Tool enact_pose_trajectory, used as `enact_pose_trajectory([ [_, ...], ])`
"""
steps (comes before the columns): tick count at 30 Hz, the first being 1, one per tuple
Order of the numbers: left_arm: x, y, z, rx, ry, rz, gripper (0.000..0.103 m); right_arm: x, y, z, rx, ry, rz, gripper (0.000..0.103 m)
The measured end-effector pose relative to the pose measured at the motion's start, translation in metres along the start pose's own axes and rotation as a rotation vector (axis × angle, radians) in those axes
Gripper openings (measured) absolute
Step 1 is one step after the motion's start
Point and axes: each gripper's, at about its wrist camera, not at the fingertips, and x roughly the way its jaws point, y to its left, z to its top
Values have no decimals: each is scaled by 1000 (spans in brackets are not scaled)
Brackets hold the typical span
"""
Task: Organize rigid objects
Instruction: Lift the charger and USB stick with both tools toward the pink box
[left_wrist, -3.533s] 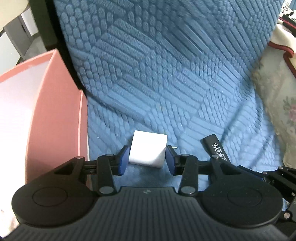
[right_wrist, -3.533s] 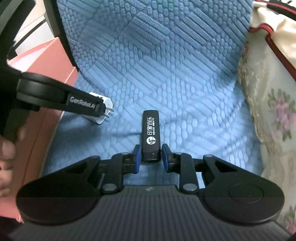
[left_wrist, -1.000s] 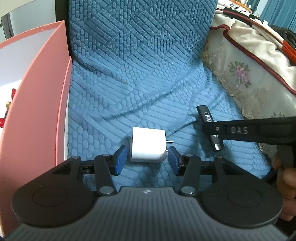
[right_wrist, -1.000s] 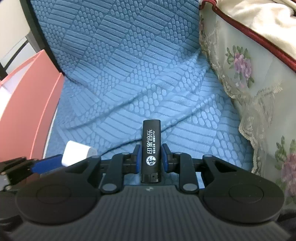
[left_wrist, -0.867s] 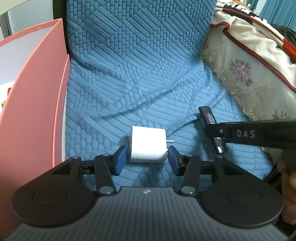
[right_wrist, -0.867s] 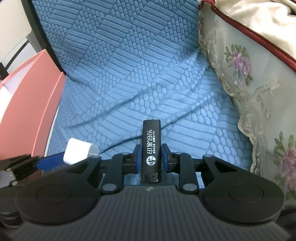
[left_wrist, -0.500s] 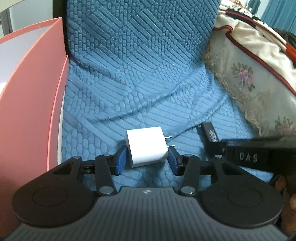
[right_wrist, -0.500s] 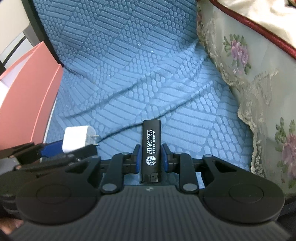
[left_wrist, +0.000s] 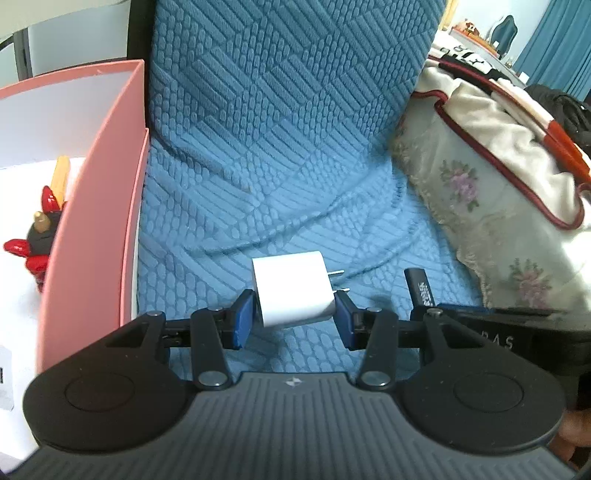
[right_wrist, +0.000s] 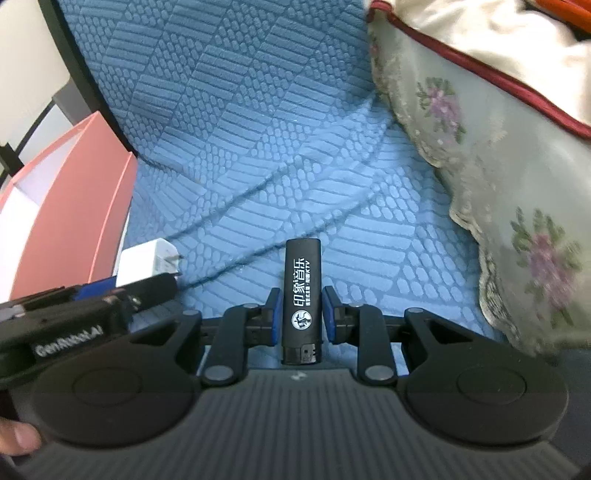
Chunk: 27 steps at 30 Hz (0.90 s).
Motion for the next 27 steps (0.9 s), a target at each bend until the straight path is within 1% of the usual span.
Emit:
enact_pose_trajectory([
  [6,-14,0,-5,-15,12,-5,51,-14,7,-10,1,-3,29,26],
  [12,-33,7,-7,-47,7,-18,51,-26,20,-10,-30,-18,50,27],
  [15,-46,7,-4,-63,-7,-19,51,-37,27,-6,-43,-35,66,27],
  [20,-69,9,6,-62,-39,-12,51,-56,39,5,-70,-77,91,27],
  [23,-83,17,15,-95,-56,-35,51,-67,50,12,-96,-102,94,27],
  [27,-104,23,28,-88,-96,-11,51,-85,65,23,-121,-136,116,27],
])
